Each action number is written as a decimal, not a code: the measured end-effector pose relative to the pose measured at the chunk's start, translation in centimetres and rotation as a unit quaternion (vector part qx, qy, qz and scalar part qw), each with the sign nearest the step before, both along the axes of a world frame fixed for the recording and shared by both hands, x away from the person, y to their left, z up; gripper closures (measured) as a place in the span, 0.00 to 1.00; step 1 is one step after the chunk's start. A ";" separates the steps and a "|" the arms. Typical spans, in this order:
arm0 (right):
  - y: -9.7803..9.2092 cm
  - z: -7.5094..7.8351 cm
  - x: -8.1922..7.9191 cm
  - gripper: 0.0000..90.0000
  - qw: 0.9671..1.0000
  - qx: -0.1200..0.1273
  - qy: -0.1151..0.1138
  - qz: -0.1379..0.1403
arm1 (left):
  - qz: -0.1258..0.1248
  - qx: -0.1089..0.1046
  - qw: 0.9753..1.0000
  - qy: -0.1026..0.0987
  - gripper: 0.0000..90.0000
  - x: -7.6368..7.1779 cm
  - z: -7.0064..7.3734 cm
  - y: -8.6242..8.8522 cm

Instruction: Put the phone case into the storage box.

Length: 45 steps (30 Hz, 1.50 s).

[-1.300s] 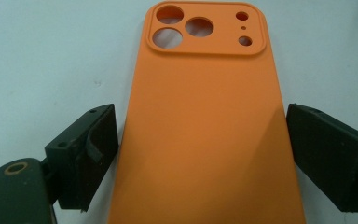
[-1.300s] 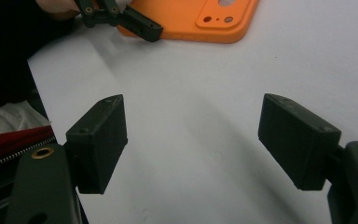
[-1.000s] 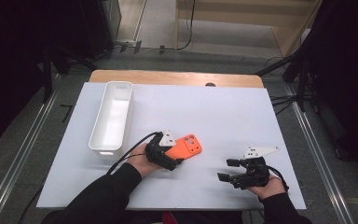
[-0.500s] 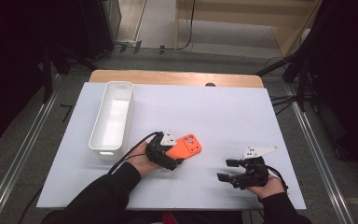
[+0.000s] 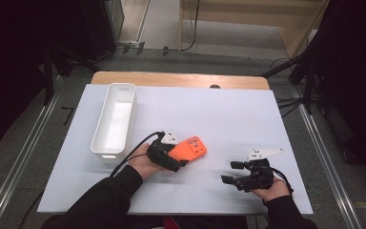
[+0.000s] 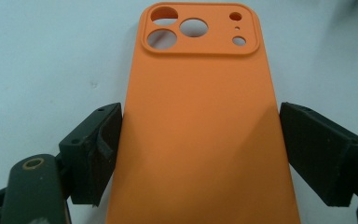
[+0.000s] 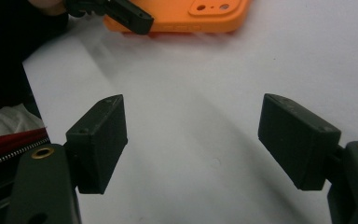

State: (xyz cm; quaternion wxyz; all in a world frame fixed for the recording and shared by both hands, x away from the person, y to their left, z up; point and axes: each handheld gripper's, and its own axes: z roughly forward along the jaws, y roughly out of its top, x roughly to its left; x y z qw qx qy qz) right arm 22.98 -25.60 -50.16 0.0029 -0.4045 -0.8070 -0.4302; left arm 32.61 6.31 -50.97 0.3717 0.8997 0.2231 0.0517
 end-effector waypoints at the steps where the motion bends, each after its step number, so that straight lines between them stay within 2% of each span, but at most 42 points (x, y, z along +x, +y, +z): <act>1: 0.0 0.0 0.1 0.25 1.000 -0.001 0.002 -0.001 | -0.001 -0.004 1.000 -0.001 0.18 0.0 0.1 0.1; 5: 0.0 -0.1 0.1 0.25 1.000 0.001 0.002 -0.001 | 0.002 -0.028 1.000 0.013 0.18 0.2 0.7 0.1; 10: -0.2 -0.1 -0.1 0.25 1.000 0.004 0.002 -0.008 | 0.002 -0.065 0.997 0.037 0.18 0.4 1.2 0.1; 16: -0.4 0.2 -0.3 0.25 0.999 0.029 0.013 -0.028 | 0.009 -0.090 0.994 0.057 0.18 0.7 1.6 0.2; 19: -0.4 0.4 -0.5 0.25 0.999 0.028 0.010 -0.035 | 0.019 -0.107 0.992 0.067 0.18 0.9 1.8 0.3; 21: -0.5 0.5 -0.6 0.25 0.999 0.030 0.009 -0.037 | 0.024 -0.122 0.989 0.077 0.18 1.0 1.9 0.5; 28: -0.2 1.0 -0.7 0.25 0.999 0.031 0.003 -0.042 | 0.036 -0.132 0.987 0.083 0.18 1.0 2.4 0.8; 32: 0.2 1.3 -0.6 0.25 0.998 0.033 0.003 -0.045 | 0.046 -0.144 0.985 0.085 0.18 0.8 2.7 1.2; 36: 0.5 1.6 -0.3 0.25 0.998 0.035 0.001 -0.048 | 0.060 -0.160 0.981 0.096 0.18 0.8 2.9 1.6; 38: 0.8 1.8 -0.1 0.25 0.998 0.036 -0.003 -0.052 | 0.065 -0.161 0.980 0.097 0.18 0.8 2.9 1.8; 44: 1.6 2.7 0.5 0.25 0.997 0.027 -0.014 -0.064 | 0.092 -0.178 0.975 0.091 0.18 0.6 3.0 2.4; 45: 1.7 2.8 0.6 0.25 0.998 0.027 -0.014 -0.063 | 0.098 -0.182 0.974 0.091 0.18 0.6 3.0 2.5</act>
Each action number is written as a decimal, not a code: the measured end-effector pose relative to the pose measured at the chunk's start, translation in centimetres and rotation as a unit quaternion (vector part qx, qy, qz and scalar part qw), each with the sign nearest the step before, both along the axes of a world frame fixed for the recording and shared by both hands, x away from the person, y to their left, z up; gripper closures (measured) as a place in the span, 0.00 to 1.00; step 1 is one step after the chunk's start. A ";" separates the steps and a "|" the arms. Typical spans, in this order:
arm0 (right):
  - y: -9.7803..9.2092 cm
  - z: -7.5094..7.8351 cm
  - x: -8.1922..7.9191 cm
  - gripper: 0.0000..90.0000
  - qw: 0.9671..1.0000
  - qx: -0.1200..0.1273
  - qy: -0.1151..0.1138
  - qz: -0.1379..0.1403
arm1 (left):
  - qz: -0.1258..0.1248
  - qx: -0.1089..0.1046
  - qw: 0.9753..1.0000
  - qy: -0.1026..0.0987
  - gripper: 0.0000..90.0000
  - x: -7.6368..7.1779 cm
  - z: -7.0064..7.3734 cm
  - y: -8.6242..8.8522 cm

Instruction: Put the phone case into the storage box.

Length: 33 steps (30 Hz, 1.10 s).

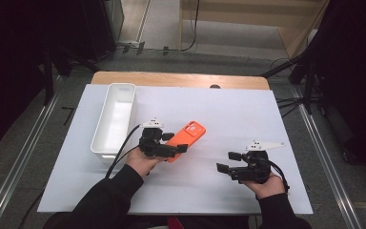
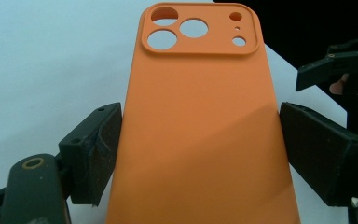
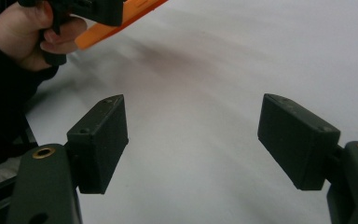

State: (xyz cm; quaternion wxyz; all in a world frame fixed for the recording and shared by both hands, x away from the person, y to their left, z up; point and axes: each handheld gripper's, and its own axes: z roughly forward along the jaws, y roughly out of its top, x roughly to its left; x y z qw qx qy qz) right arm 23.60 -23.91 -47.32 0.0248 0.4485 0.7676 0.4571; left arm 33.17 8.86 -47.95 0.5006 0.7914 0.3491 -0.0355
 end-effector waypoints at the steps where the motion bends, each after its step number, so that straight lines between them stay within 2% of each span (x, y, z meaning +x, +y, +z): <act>1: 0.2 0.1 0.1 0.25 1.000 0.003 0.000 -0.002 | 0.004 -0.003 1.000 -0.001 0.18 0.0 0.0 0.0; 3: 0.4 0.4 0.3 0.25 1.000 0.008 0.006 -0.007 | 0.016 -0.009 1.000 -0.005 0.18 -0.2 0.0 0.3; 11: 1.1 1.6 0.8 0.25 1.000 0.009 0.000 -0.019 | 0.055 -0.020 0.998 -0.021 0.18 -0.8 -0.3 0.4; 17: 1.4 2.3 1.5 0.25 0.999 0.016 0.003 -0.031 | 0.080 -0.018 0.996 -0.032 0.18 -1.3 -0.7 0.2; 23: 2.0 2.9 2.4 0.25 0.999 0.017 0.007 -0.036 | 0.093 -0.017 0.995 -0.039 0.18 -1.6 -1.0 -0.1; 26: 2.5 3.0 2.9 0.25 0.999 0.006 0.009 -0.037 | 0.105 -0.018 0.993 -0.048 0.18 -1.9 -1.1 -0.1; 33: 3.4 3.3 4.0 0.26 0.999 0.013 0.015 -0.036 | 0.126 -0.027 0.989 -0.067 0.18 -2.5 -1.2 -0.2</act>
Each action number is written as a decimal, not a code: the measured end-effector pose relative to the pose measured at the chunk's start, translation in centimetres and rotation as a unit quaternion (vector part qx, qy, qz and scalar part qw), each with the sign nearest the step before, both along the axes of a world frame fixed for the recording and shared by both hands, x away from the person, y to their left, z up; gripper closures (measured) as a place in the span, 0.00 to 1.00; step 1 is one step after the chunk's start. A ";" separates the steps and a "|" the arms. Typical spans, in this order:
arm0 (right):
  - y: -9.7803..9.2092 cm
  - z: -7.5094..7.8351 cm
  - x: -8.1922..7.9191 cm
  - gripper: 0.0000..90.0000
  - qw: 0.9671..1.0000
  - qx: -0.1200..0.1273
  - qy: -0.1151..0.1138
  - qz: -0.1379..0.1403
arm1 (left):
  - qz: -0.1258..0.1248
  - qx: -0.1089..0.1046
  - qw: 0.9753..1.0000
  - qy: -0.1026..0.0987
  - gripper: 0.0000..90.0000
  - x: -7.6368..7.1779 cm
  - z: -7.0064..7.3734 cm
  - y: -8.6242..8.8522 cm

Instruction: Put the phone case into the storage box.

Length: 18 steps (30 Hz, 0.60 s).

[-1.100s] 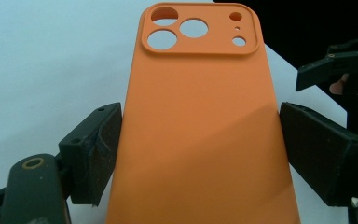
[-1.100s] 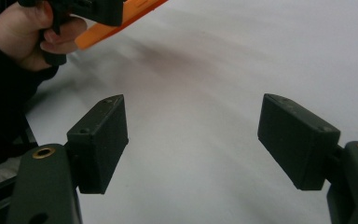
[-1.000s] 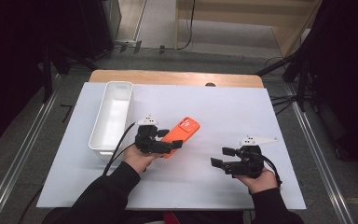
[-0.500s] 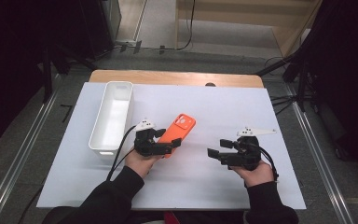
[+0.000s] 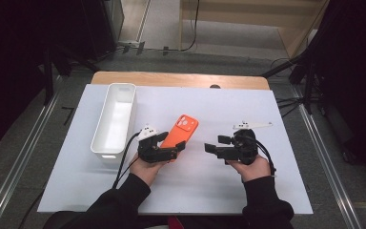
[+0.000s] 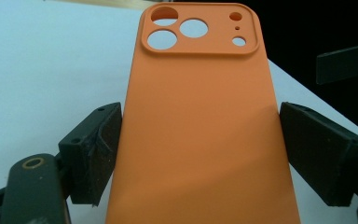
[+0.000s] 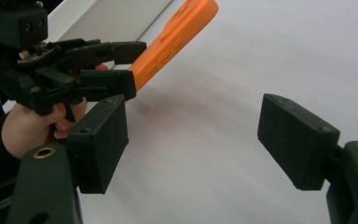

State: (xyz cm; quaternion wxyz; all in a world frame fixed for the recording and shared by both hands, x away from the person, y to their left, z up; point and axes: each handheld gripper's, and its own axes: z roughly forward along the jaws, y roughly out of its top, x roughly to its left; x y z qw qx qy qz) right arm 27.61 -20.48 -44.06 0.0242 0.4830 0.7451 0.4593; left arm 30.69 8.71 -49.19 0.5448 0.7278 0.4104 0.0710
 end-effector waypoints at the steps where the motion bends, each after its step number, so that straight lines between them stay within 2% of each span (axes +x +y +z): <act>1: 0.1 0.1 0.1 0.26 1.000 0.003 0.003 -0.001 | 0.001 -0.001 1.000 -0.003 0.18 -0.1 0.0 0.0; 6: 0.6 0.6 0.8 0.26 1.000 0.008 0.000 -0.005 | 0.008 -0.001 1.000 -0.002 0.18 -0.2 0.0 -0.1; 11: 1.0 0.9 1.4 0.26 1.000 0.013 0.003 -0.006 | 0.015 0.000 1.000 -0.013 0.18 -0.6 0.0 -0.1; 16: 1.1 0.9 2.2 0.26 1.000 0.020 0.010 -0.009 | 0.026 -0.011 0.999 -0.016 0.18 -0.8 -0.2 -0.1; 18: 1.1 0.9 2.4 0.26 1.000 0.024 0.014 -0.012 | 0.029 -0.016 0.999 -0.011 0.18 -0.8 -0.2 0.0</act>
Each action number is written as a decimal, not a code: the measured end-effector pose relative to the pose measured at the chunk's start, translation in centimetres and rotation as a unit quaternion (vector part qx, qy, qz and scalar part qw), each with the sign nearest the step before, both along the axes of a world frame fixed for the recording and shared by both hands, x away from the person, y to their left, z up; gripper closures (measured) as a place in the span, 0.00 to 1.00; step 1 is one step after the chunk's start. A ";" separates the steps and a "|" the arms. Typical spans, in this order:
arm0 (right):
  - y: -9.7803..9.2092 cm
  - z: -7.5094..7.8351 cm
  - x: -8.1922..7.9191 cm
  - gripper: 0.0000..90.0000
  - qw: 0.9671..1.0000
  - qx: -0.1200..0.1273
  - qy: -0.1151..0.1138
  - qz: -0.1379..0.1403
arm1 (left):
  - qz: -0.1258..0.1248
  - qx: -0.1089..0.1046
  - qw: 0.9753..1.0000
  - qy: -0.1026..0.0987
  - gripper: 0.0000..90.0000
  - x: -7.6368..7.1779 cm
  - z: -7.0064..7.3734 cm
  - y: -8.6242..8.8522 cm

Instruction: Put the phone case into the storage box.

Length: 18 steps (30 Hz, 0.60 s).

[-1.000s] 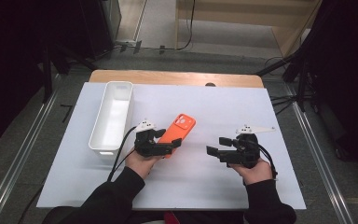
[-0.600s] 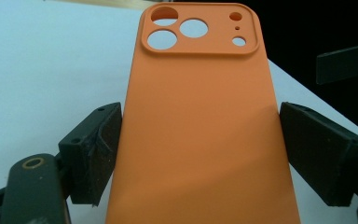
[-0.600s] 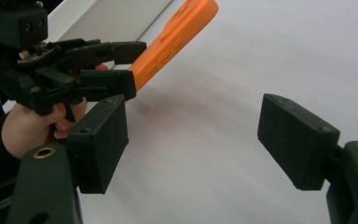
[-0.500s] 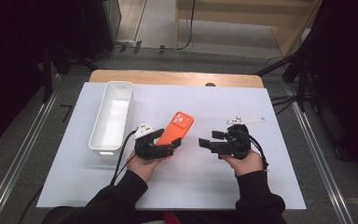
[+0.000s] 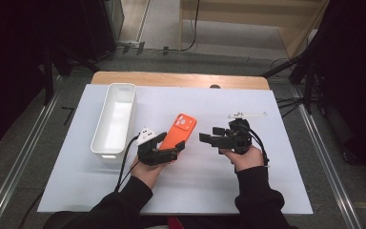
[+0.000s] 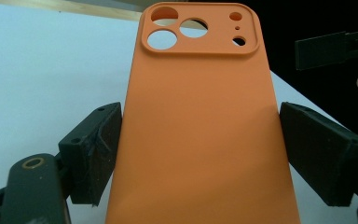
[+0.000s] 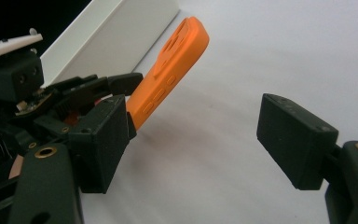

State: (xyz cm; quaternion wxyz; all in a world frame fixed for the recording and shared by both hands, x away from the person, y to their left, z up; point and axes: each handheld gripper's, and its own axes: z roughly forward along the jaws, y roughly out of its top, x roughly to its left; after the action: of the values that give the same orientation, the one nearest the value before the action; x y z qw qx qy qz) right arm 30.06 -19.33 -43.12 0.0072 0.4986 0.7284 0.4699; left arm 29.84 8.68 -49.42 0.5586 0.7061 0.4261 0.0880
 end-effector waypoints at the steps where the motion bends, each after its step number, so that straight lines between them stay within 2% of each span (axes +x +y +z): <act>1: 0.0 0.0 0.2 0.26 1.000 0.003 0.000 -0.001 | 0.001 -0.002 1.000 0.002 0.18 0.0 0.0 0.0; 5: 0.1 0.1 0.5 0.28 1.000 0.017 0.008 0.001 | -0.004 -0.003 1.000 0.003 0.18 -0.1 -0.1 -0.2; 18: 0.4 0.0 1.9 0.29 0.999 0.031 0.027 -0.009 | -0.014 0.006 1.000 -0.004 0.18 -0.4 -0.3 -1.0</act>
State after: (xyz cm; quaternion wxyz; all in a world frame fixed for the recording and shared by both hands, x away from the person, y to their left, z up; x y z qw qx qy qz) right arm 31.94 -18.93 -43.10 -0.0236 0.5180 0.7085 0.4787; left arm 29.47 7.71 -49.75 0.5569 0.7150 0.4138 0.0858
